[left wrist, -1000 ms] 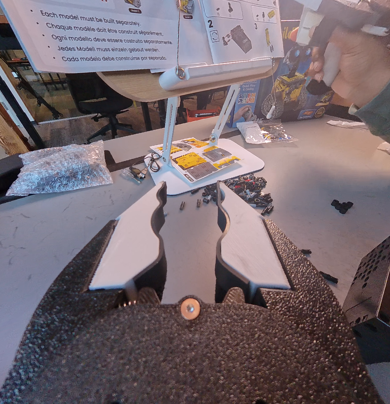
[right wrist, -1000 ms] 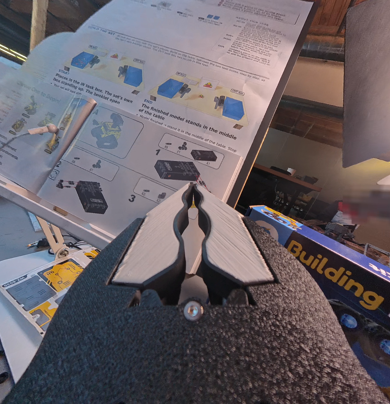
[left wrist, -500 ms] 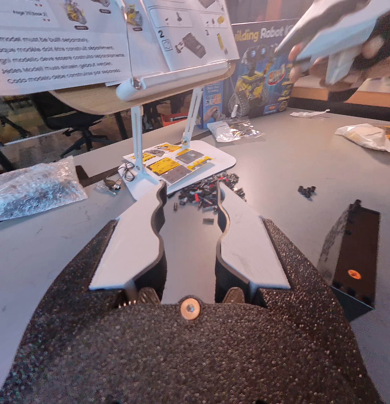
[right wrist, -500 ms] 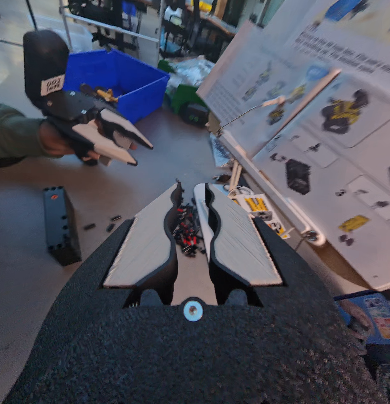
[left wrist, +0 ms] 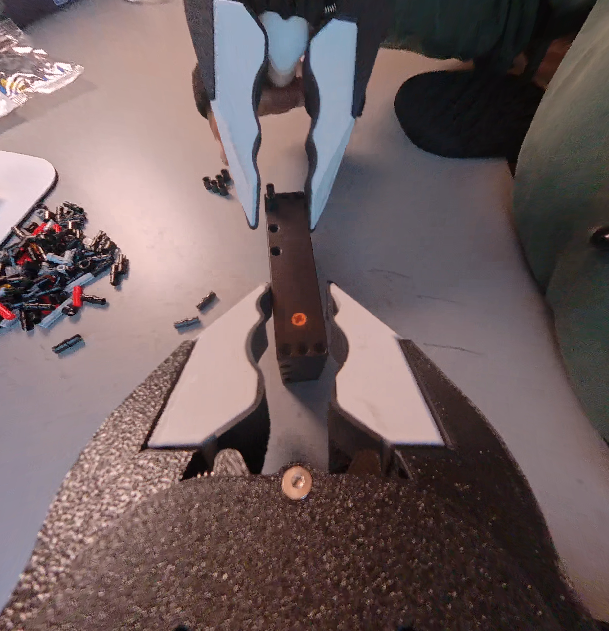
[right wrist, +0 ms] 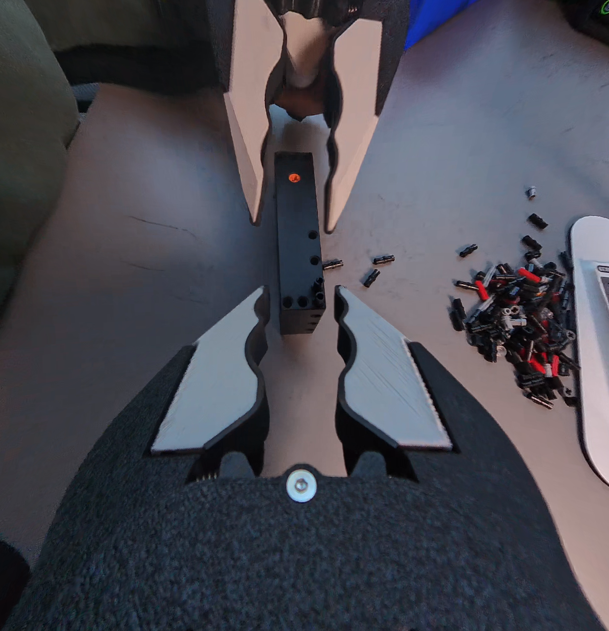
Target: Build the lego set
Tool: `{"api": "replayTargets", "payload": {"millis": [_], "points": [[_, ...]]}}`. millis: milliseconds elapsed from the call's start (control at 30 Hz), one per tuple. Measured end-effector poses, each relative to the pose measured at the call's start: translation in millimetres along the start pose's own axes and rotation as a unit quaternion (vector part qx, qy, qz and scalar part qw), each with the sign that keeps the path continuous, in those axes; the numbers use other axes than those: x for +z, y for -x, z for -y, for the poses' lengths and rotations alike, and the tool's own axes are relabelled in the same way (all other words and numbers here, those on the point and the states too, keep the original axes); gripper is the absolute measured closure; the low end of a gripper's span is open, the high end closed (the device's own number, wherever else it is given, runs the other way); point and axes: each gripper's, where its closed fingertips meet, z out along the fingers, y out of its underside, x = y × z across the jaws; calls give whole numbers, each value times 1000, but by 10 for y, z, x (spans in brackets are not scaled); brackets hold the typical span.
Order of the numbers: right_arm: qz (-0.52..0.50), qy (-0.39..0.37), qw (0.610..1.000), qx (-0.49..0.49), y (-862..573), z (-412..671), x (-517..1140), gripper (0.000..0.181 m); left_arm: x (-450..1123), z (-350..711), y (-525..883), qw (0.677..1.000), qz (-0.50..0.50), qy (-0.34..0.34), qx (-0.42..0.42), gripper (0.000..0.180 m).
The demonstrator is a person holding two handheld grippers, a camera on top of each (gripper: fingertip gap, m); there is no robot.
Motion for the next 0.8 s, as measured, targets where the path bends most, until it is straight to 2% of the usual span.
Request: {"api": "replayTargets", "payload": {"millis": [33,67,300,600,733,800], "points": [[-1,3,1000,-4,-11,-5,10,155,13,-24,-5,1000,2,7,5,151],[5,3,1000,-6,-2,-6,10,156,15,-26,-2,1000,4,8,7,152],[29,-2,1000,-7,49,-16,-16,156,23,-26,-3,999,11,18,24,153],[6,-25,1000,-3,6,47,57,156,-68,-78,80,999,23,17,18,154],[36,-87,995,43,-48,190,-170,153,-66,-82,82,999,24,15,20,153],[10,-113,991,68,-243,231,-312,155,-56,-104,82,999,23,19,21,152]]}}
